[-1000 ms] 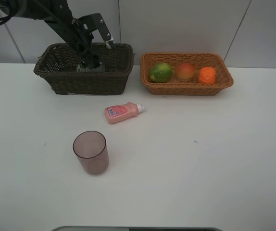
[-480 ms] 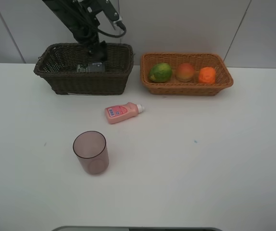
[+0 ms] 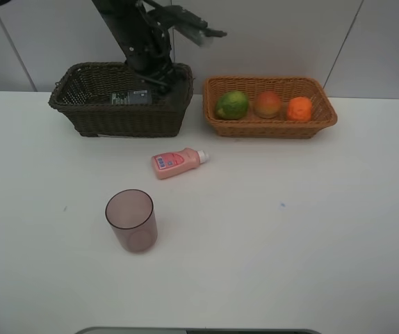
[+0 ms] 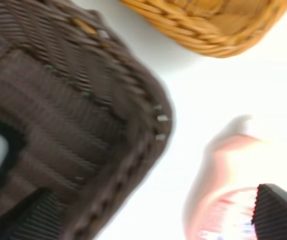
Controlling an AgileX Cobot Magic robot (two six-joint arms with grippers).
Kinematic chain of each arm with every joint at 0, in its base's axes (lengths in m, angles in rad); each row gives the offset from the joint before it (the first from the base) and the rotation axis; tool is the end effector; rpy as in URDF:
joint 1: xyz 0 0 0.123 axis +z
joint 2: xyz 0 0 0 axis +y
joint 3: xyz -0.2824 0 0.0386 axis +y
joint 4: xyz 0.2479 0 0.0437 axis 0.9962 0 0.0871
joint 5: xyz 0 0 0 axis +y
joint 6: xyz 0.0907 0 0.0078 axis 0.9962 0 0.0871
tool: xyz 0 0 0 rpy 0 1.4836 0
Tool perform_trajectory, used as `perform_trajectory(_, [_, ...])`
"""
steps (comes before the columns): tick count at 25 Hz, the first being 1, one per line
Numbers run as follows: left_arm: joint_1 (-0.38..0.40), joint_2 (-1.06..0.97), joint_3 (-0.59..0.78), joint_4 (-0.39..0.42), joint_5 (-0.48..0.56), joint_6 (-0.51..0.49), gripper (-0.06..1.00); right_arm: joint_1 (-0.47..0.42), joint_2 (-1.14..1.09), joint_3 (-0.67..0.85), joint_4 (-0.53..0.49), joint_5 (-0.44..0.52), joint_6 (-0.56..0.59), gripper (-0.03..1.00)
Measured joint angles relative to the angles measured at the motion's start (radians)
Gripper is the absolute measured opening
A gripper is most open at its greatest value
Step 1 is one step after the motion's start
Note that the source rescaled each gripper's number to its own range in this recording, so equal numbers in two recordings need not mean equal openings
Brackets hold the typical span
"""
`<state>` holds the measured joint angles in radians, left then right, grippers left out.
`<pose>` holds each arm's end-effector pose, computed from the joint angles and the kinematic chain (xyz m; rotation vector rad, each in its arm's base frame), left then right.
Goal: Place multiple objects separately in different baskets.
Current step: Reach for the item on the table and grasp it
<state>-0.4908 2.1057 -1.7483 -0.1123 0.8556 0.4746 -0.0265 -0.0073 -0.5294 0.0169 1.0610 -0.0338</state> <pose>0.4055 -0.2254 0.2187 1.1852 2.4198 -0.1417 -0.0095 0.0016 0.2852 -0.0085 2.0078 -0.0185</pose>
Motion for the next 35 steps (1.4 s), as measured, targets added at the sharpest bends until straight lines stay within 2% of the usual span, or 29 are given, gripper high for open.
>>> perform_trajectory(6, [-0.089, -0.003, -0.001, -0.001, 0.047, -0.132, 1.0, 0.0, 0.0, 0.0, 0.0, 0.0, 0.0, 0.77])
perform_trajectory(10, [-0.123, -0.003, -0.001, 0.012, 0.064, -0.211, 1.0, 0.0, 0.0, 0.0, 0.0, 0.0, 0.0, 0.77])
perform_trajectory(14, [-0.125, -0.004, -0.001, 0.06, 0.086, -0.221, 1.0, 0.0, 0.0, 0.0, 0.0, 0.0, 0.0, 0.77])
perform_trajectory(18, [-0.12, -0.004, -0.001, 0.15, 0.099, -0.268, 1.0, 0.0, 0.0, 0.0, 0.0, 0.0, 0.0, 0.77])
perform_trajectory(24, [-0.112, -0.004, -0.001, 0.105, 0.114, -0.271, 1.0, 0.0, 0.0, 0.0, 0.0, 0.0, 0.0, 0.77])
perform_trajectory(35, [-0.115, 0.06, -0.001, 0.081, 0.13, -0.282, 1.0, 0.0, 0.0, 0.0, 0.0, 0.0, 0.0, 0.77])
